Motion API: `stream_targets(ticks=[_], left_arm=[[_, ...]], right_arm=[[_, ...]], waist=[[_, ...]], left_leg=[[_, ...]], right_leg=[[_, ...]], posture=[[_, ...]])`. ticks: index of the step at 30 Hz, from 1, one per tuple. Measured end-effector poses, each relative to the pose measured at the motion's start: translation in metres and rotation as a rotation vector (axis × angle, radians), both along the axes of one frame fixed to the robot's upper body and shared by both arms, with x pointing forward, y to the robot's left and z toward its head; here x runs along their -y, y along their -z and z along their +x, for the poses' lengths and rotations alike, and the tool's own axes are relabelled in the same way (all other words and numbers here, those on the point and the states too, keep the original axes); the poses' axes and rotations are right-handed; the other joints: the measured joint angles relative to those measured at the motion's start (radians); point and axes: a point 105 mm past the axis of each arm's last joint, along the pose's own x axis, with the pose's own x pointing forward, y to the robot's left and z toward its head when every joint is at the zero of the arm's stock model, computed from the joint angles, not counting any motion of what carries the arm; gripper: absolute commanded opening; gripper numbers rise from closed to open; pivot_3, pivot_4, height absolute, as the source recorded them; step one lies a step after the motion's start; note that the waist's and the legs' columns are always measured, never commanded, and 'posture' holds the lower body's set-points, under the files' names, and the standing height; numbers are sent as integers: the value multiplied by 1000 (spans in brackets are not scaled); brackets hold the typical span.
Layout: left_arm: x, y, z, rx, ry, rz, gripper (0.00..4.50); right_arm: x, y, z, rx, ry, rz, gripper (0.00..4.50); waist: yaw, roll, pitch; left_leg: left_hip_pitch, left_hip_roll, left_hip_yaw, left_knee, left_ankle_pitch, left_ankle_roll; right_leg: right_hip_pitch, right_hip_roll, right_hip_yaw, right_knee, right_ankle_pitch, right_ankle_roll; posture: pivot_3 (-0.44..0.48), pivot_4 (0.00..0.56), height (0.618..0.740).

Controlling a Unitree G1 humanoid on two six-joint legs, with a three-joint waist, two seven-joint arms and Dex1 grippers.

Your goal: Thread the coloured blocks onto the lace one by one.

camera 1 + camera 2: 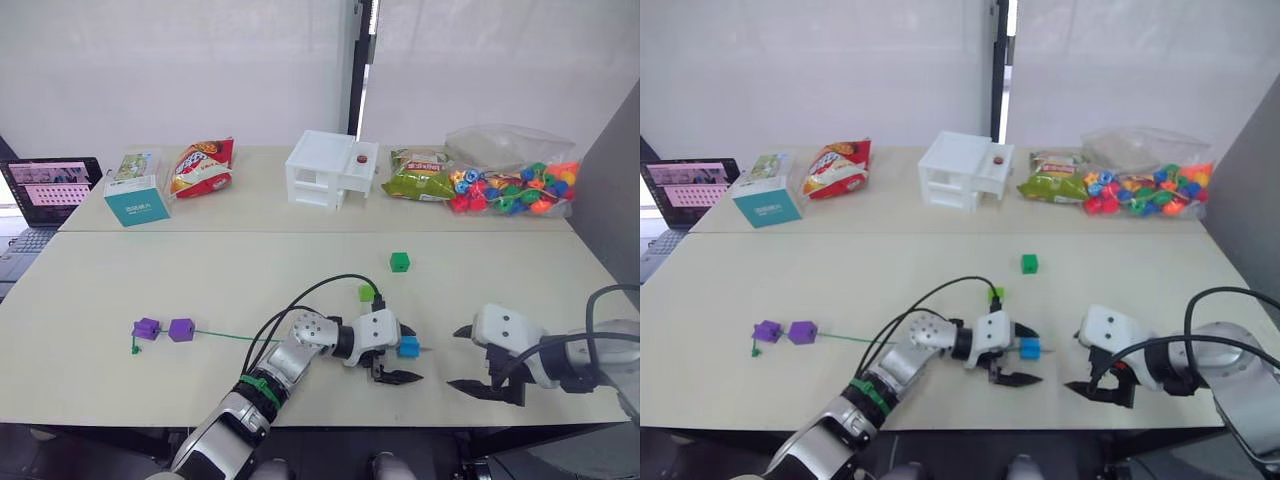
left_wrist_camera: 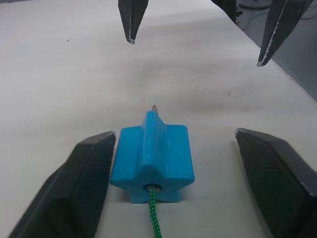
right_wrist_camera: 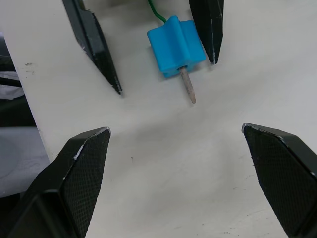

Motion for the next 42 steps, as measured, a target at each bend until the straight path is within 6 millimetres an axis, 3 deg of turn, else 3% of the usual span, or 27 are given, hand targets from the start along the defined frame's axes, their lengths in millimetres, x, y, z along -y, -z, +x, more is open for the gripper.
stream_targets(ticks=[5, 19, 22, 33, 38, 42], left_arm=[[-2, 0, 2, 11, 2, 14, 1427], [-13, -3, 6, 55, -14, 49, 1388], [-14, -3, 6, 61, -14, 54, 1388], [-16, -3, 7, 56, -20, 57, 1388], [-22, -2, 8, 63, -23, 69, 1388], [-44, -2, 8, 57, -31, 78, 1388]], right_arm=[[-6, 7, -1, 0, -27, -5, 4500], [-29, 16, 31, 45, -119, -29, 4500], [-27, 20, 36, 25, -113, -50, 3678], [-40, 34, 33, -48, -119, 43, 31], [-39, 34, 34, -38, -141, 28, 0], [-38, 33, 36, -35, -164, 13, 0]], waist=[[-1, 0, 0], [-3, 0, 0], [-3, 0, 0], [-7, 0, 0], [-7, 0, 0], [-8, 0, 0]], left_leg=[[0, 0, 0, 0, 0, 0], [1, 0, 0, 0, 0, 0], [1, 0, 0, 0, 0, 0], [2, 0, 0, 0, 0, 0], [2, 0, 0, 0, 0, 0], [2, 0, 0, 0, 0, 0]], right_leg=[[0, 0, 0, 0, 0, 0], [0, 0, 0, 0, 0, 0], [0, 0, 0, 0, 0, 0], [1, 0, 0, 1, 0, 0], [1, 0, 0, 1, 0, 0], [1, 0, 0, 1, 0, 0]], posture=[[0, 150, 740], [0, 150, 740], [0, 150, 740], [0, 150, 740], [0, 150, 740], [0, 150, 740]])
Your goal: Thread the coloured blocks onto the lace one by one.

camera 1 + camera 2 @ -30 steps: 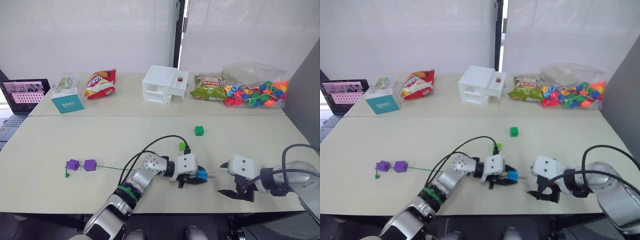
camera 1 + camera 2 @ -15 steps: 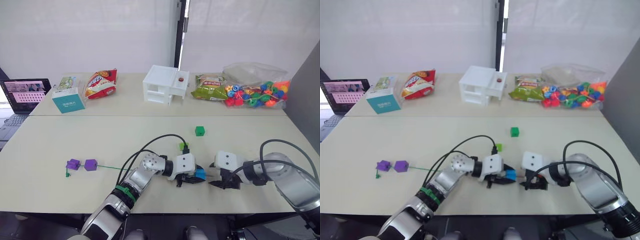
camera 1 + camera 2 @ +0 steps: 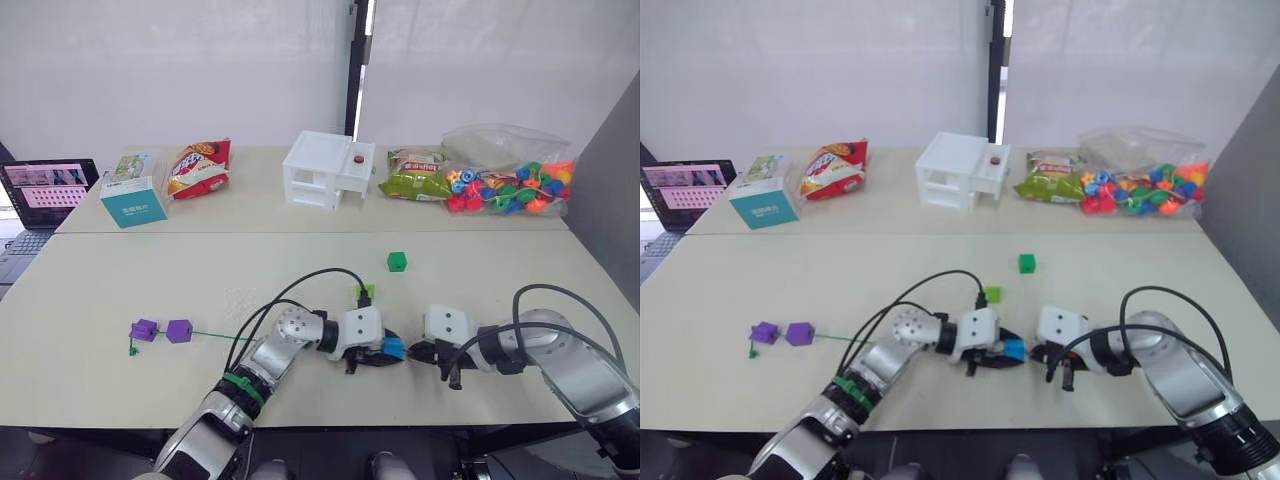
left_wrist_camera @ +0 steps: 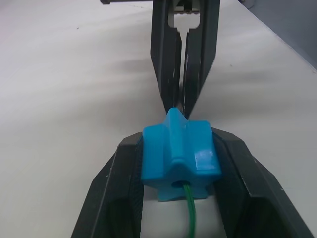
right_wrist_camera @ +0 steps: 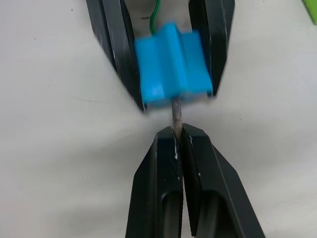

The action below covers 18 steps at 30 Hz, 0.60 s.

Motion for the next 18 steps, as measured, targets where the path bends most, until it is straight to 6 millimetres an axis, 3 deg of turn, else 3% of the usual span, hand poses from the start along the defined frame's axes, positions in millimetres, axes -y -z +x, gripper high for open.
stream_targets(ticks=[4, 12, 18], left_arm=[[-38, -1, 2, 1, -29, 32, 1388], [-188, -15, 3, 17, -276, 234, 1388], [-273, -24, -2, 32, -457, 380, 1388]], right_arm=[[-5, -2, 3, -4, -33, -14, 0], [-16, -3, 8, -19, -82, -23, 0], [-18, -3, 12, -21, -92, -24, 0]], waist=[[-10, 0, 0], [-43, 1, 0], [-45, 1, 0]], left_leg=[[0, 0, 0, -1, 0, 0], [2, 3, -1, -4, 0, 0], [2, 4, -1, -5, 0, 0]], right_leg=[[-1, 0, 0, 1, 0, 0], [-3, 3, 0, 2, 0, -1], [-4, 3, -1, 2, 0, -1]], posture=[[0, 150, 740], [0, 150, 740], [0, 150, 740]])
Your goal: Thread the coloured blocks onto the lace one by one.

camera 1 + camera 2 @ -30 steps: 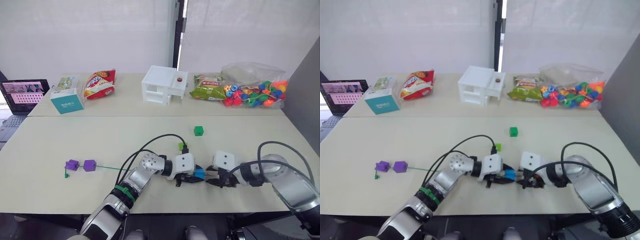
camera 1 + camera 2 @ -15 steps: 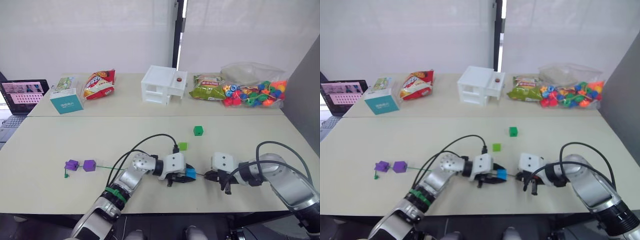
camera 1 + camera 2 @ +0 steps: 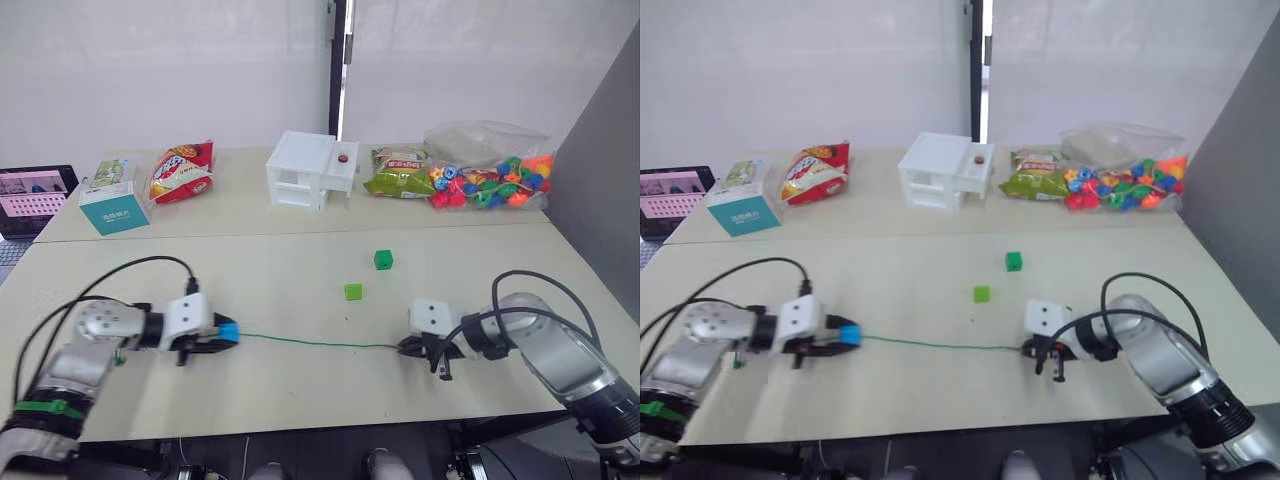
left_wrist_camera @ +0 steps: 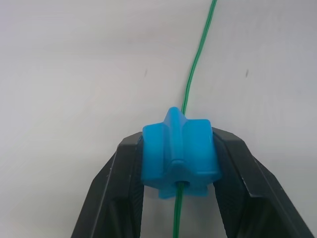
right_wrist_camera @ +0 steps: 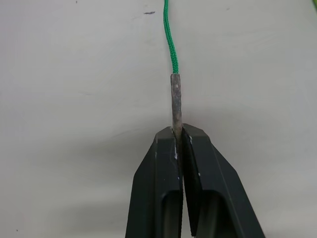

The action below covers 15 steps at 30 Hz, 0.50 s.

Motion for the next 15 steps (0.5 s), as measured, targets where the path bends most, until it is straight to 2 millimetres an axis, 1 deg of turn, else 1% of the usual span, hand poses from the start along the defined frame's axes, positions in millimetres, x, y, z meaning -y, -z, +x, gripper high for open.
stream_targets(ticks=[2, 6, 7, 9, 12, 13, 14, 15], left_arm=[[-16, -2, -3, -2, -34, 25, 1388], [-29, -3, -9, -42, -57, 39, 1388], [-32, -3, -10, -55, -64, 39, 2390], [-36, -1, -12, -88, -87, 34, 2928], [-41, -6, -6, -84, -116, 34, 3943], [-42, -10, -3, -76, -127, 31, 4276], [-40, -21, 4, -56, -136, 17, 4469], [-36, -32, 10, -34, -136, -1, 4469]], right_arm=[[-2, 0, 1, -1, -5, 4, 0], [-4, 0, 2, 4, -18, 5, 0], [-4, 0, 2, 5, -20, 4, 0], [-5, -1, 3, 6, -21, 6, 0], [-6, -1, 4, 8, -23, 9, 0], [-6, -1, 4, 7, -23, 10, 0], [-6, -1, 4, 6, -22, 9, 0], [-6, -1, 4, 6, -22, 9, 0]], waist=[[-1, 0, 0], [-2, 0, 0], [-4, 0, 0], [-4, 0, 0], [-1, 0, 0], [0, 0, 1], [2, -2, 1], [5, -3, 2]], left_leg=[[0, 0, 0, 0, 0, 0], [0, 0, 0, 0, 0, 0], [0, 0, 0, 0, 0, 0], [0, 0, 1, 0, 0, 0], [-1, 0, 0, 0, 0, 0], [-2, 0, 0, 1, 0, 0], [-2, 0, 0, 1, 0, 0], [-3, 0, -1, 1, 0, 0]], right_leg=[[0, 0, 0, 0, 0, 0], [-1, 0, 0, 1, 0, 0], [-1, 0, 0, 2, 0, 0], [-2, 0, 0, 2, 0, 0], [-1, 0, 0, 2, 0, 0], [-2, 0, 0, 2, 0, 0], [-1, 0, 0, 2, 0, 0], [-1, 0, -1, 2, 0, 0]], posture=[[0, 150, 740], [0, 150, 740], [0, 150, 740], [0, 150, 740], [0, 150, 740], [0, 150, 740], [0, 150, 740], [0, 150, 740]])
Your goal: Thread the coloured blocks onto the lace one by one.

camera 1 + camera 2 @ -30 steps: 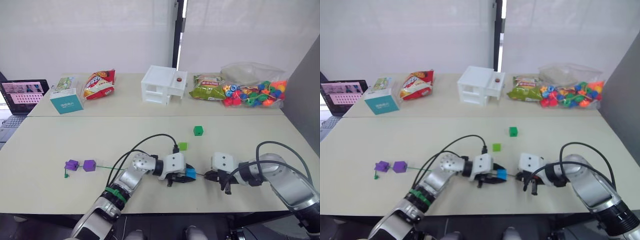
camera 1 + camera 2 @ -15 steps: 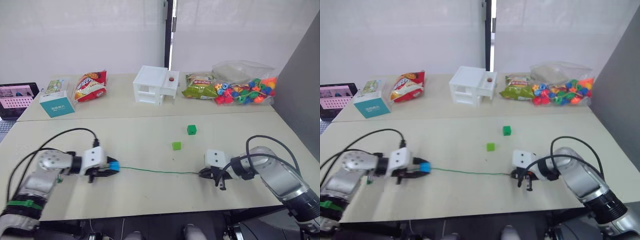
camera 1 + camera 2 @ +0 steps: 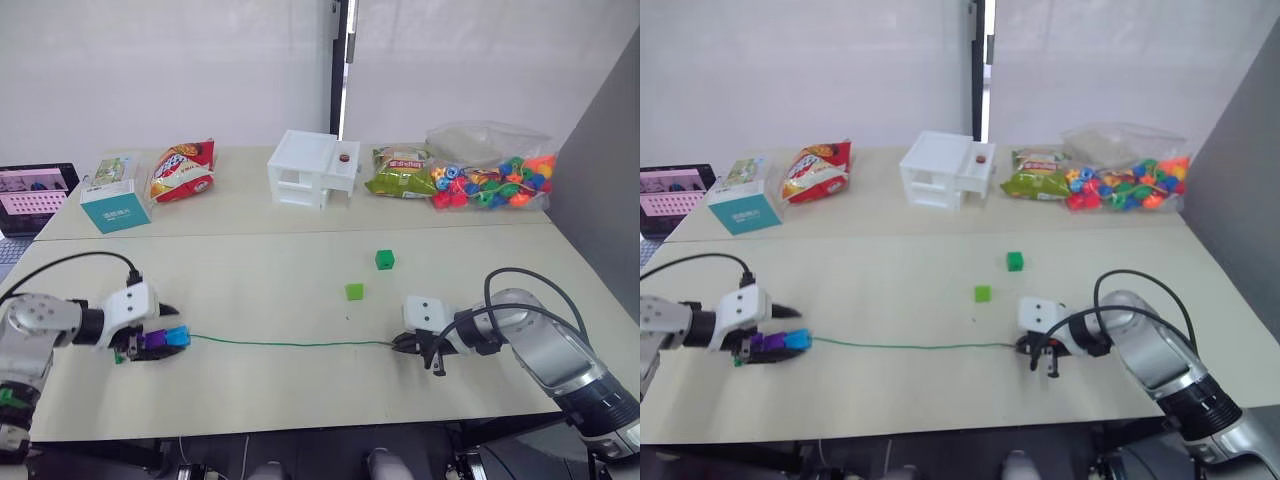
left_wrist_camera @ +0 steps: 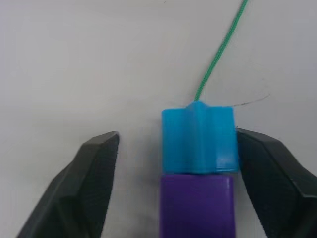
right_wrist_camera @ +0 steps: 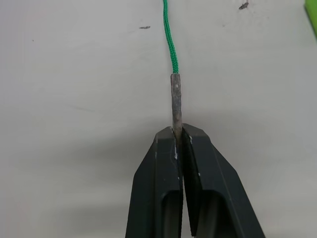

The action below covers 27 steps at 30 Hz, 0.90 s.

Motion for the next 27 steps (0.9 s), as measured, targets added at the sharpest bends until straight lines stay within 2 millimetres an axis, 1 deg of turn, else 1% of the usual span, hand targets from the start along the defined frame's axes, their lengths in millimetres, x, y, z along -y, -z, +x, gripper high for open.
stream_targets(ticks=[1, 3, 4, 6, 7, 8, 9, 12, 14, 15, 16, 17, 20, 22, 23, 27], left_arm=[[9, -15, 5, 23, 12, -40, 4469], [33, -38, 6, 43, 87, -97, 4469], [44, -42, 4, 38, 123, -121, 4469], [70, -40, -1, 2, 189, -188, 4469], [92, -35, -5, -22, 255, -232, 4469], [102, -32, -8, -32, 284, -244, 4469], [123, -25, -12, -48, 339, -270, 4469], [159, -14, -20, -52, 423, -334, 4469], [179, -7, -22, -53, 453, -374, 4469], [192, -2, -21, -41, 465, -398, 4469], [204, 2, -22, -36, 476, -421, 4469], [218, 11, -22, -30, 490, -426, 4469], [240, 31, -21, -13, 500, -436, 4469], [259, 45, -28, -33, 535, -460, 4469], [264, 49, -31, -43, 547, -462, 4469], [265, 58, -27, -62, 533, -475, 4469]], right_arm=[[0, 0, 0, 0, 1, -1, 0], [0, 0, -1, -2, 0, -2, 0], [0, 0, -2, -3, 1, -2, 0], [-1, 0, -4, -4, -1, 0, 0], [-1, 0, -4, -4, 0, 0, 0], [-1, 0, -4, -3, 0, 1, 0], [-2, -1, -6, -1, -3, 1, 0], [-4, 0, -8, -5, -1, 3, 0], [-4, 0, -9, -10, 3, 3, 0], [-5, 0, -9, -14, 5, 3, 0], [-6, 0, -10, -14, 2, 5, 0], [-9, 0, -12, -20, -7, 10, 0], [-17, 2, -17, -31, -31, 14, 0], [-23, 3, -21, -37, -54, 14, 0], [-24, 3, -22, -39, -59, 14, 0], [-23, 3, -22, -42, -52, 11, 0]], waist=[[3, -1, 0], [5, 0, 0], [3, 1, 0], [1, 1, 0], [0, 1, 0], [0, 0, 0], [0, 0, 0], [1, 0, 0], [2, 0, 0], [5, 0, 0], [8, 0, 0], [11, 0, 0], [17, 0, 0], [22, 0, 0], [23, 0, 0], [23, 0, 0]], left_leg=[[-1, 0, -1, 1, 0, 0], [-1, -1, 0, 1, 0, 0], [0, -1, 0, 0, -1, 1], [0, -1, 0, 0, -2, 2], [0, -1, 0, 0, -3, 2], [-1, -1, 0, 0, -3, 2], [-1, -1, -1, 0, -3, 2], [-1, -1, 0, 1, -3, 2], [-1, -1, 0, 1, -2, 1], [0, -1, 0, 1, -2, 1], [0, -1, 0, 1, -2, 1], [-1, -1, 0, 1, -2, 0], [0, -1, 0, 1, -2, 0], [-1, -2, 0, 2, -2, 0], [-1, -2, 0, 2, -2, 0], [-1, -2, 0, 2, -1, -1]], right_leg=[[0, 0, 0, 0, 0, 0], [1, -1, 0, 2, 0, 0], [1, -1, 0, 3, 0, 0], [-1, -1, 0, 8, 0, 0], [-1, -1, 0, 8, 0, 0], [-1, -1, 0, 8, 0, 0], [-1, -1, 0, 8, 0, 0], [0, -1, 1, 8, 0, 0], [0, -1, 1, 7, 0, 0], [1, -1, 1, 1, 0, 0], [1, -1, 1, -1, 0, 0], [1, -1, 1, -2, 0, 0], [1, -1, 1, -3, 0, 0], [1, -1, 1, -3, 0, 0], [1, -1, 1, -3, 0, 0], [1, -1, 1, -4, 0, 0]], posture=[[0, 150, 740], [0, 150, 740], [0, 150, 740], [0, 150, 740], [0, 150, 740], [0, 150, 740], [0, 150, 740], [0, 150, 740], [0, 150, 740], [0, 150, 740], [0, 150, 740], [0, 150, 740], [0, 150, 740], [0, 150, 740], [0, 150, 740], [0, 150, 740]])
